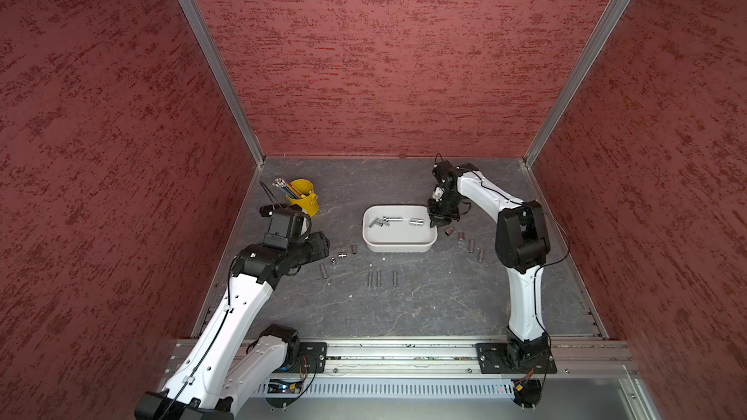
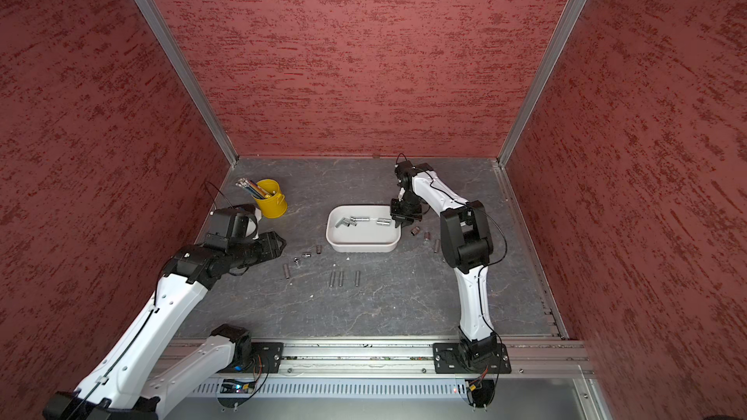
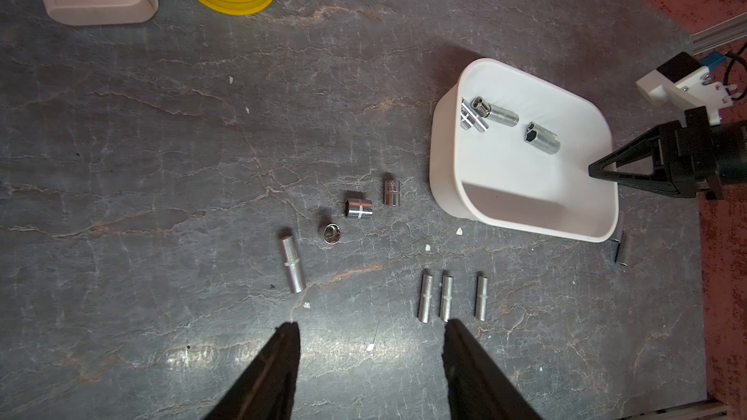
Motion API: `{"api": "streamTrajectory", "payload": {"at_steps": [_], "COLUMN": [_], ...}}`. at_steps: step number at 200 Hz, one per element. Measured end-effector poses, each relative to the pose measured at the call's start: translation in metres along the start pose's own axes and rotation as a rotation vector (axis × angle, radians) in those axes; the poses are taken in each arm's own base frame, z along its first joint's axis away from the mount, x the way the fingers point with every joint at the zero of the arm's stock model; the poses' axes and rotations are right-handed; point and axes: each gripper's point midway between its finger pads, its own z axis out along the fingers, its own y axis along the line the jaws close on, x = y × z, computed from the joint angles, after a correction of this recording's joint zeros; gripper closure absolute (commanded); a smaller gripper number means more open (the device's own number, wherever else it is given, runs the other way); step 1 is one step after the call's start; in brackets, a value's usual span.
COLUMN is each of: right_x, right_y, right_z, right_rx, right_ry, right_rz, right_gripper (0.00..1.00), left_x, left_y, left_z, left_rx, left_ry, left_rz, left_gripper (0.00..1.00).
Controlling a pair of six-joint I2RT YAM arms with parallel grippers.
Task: Take out the socket from the storage box
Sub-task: Adjust the storage box at the center of the board, then pick up the socket head from the storage box.
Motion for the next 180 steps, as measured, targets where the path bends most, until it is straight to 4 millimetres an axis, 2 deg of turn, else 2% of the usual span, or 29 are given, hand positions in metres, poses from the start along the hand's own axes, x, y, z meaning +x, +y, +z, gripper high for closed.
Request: {"api": "streamTrajectory", "payload": {"at_steps": [38, 82, 105, 150, 162, 180], "right_x": [0.0, -0.001, -0.003, 0.0, 0.003, 0.008], "right_y": [-0.001, -0.001, 0.0, 0.021, 0.031, 0.049], "right_z": [0.003, -0.002, -0.018, -0.074, -0.08, -0.074], "right_rx": [0.0, 0.003, 0.014, 0.006, 0.009, 0.021], "right_ry": [0.0, -0.015, -0.063, -0.22, -0.242, -0.253], "right_rz": [0.0, -0.006, -0.028, -0.186, -0.251, -0.361], "right_gripper": [0.8, 0.67, 0.63, 0.61, 0.59, 0.56], "left_x": [0.0, 0.0, 0.0, 0.0, 0.0, 0.0], "left_y": [0.0, 0.0, 0.0, 0.0, 0.0, 0.0], "left_z": [0.0, 0.001, 0.001, 0.001, 0.002, 0.002], "left_rx": [0.0, -0.001, -0.002, -0.003, -0.003, -0.003], "left_ry": [0.001, 0.003, 0.005, 0.006, 0.006, 0.006], "left_rz": [0.0, 0.0, 0.0, 0.0, -0.001, 0.0], "left_gripper": [0.41, 0.41, 0.41, 0.41, 0.41, 0.41]}}
